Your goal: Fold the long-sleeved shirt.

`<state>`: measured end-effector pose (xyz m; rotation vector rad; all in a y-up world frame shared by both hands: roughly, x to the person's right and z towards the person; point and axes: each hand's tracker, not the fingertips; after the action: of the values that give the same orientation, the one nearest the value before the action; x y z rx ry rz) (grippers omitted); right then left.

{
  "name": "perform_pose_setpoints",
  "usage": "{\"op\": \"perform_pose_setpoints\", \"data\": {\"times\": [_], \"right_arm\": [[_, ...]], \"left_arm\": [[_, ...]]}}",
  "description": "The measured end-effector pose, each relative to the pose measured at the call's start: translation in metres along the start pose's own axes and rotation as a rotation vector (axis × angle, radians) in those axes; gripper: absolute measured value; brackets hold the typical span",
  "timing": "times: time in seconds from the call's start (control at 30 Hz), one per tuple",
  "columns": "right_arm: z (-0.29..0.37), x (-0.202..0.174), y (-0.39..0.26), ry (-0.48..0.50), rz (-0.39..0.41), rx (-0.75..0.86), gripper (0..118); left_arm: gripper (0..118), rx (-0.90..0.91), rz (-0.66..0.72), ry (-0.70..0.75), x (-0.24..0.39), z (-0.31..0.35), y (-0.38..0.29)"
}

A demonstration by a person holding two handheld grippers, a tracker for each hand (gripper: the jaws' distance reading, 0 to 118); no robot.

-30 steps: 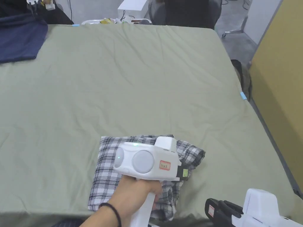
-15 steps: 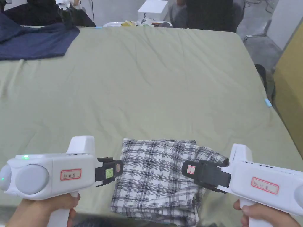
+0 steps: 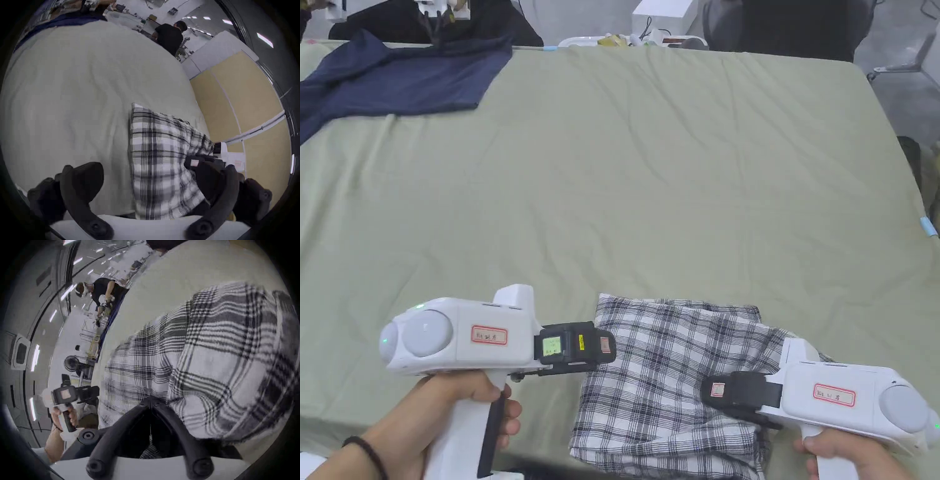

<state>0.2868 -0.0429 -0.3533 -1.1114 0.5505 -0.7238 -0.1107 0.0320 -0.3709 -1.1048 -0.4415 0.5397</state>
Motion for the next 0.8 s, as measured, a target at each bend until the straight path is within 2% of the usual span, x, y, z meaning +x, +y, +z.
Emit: {"op": "perform_pose_setpoints", "data": {"times": [0.1, 0.17, 0.23, 0.3, 0.4, 0.53, 0.63, 0.8], "right_arm": [[-0.003, 0.002, 0.000, 0.005, -0.010, -0.003, 0], [-0.005, 0.004, 0.000, 0.005, -0.011, -0.008, 0], [-0.005, 0.003, 0.000, 0.002, -0.012, -0.011, 0], [-0.007, 0.002, -0.001, -0.007, -0.009, -0.012, 0], [-0.009, -0.009, -0.004, -0.036, 0.023, 0.007, 0], [-0.016, -0.042, -0.009, -0.060, 0.042, 0.024, 0], [-0.038, -0.085, -0.013, -0.064, 0.094, 0.013, 0], [-0.100, -0.169, -0.021, -0.007, 0.148, 0.005, 0]], "left_arm": [[110, -0.076, 0.006, -0.053, -0.011, -0.033, 0.001], [99, -0.126, 0.024, -0.081, -0.012, -0.050, -0.002], [66, -0.120, 0.009, -0.102, -0.011, -0.059, -0.006], [26, -0.084, -0.049, -0.051, -0.007, -0.059, -0.010], [16, -0.096, -0.036, -0.071, -0.004, -0.046, -0.007], [16, -0.088, -0.104, -0.055, -0.004, -0.015, 0.003], [16, -0.059, -0.143, -0.031, -0.025, 0.023, 0.017], [16, -0.027, -0.185, 0.076, -0.088, 0.094, 0.049]]}}
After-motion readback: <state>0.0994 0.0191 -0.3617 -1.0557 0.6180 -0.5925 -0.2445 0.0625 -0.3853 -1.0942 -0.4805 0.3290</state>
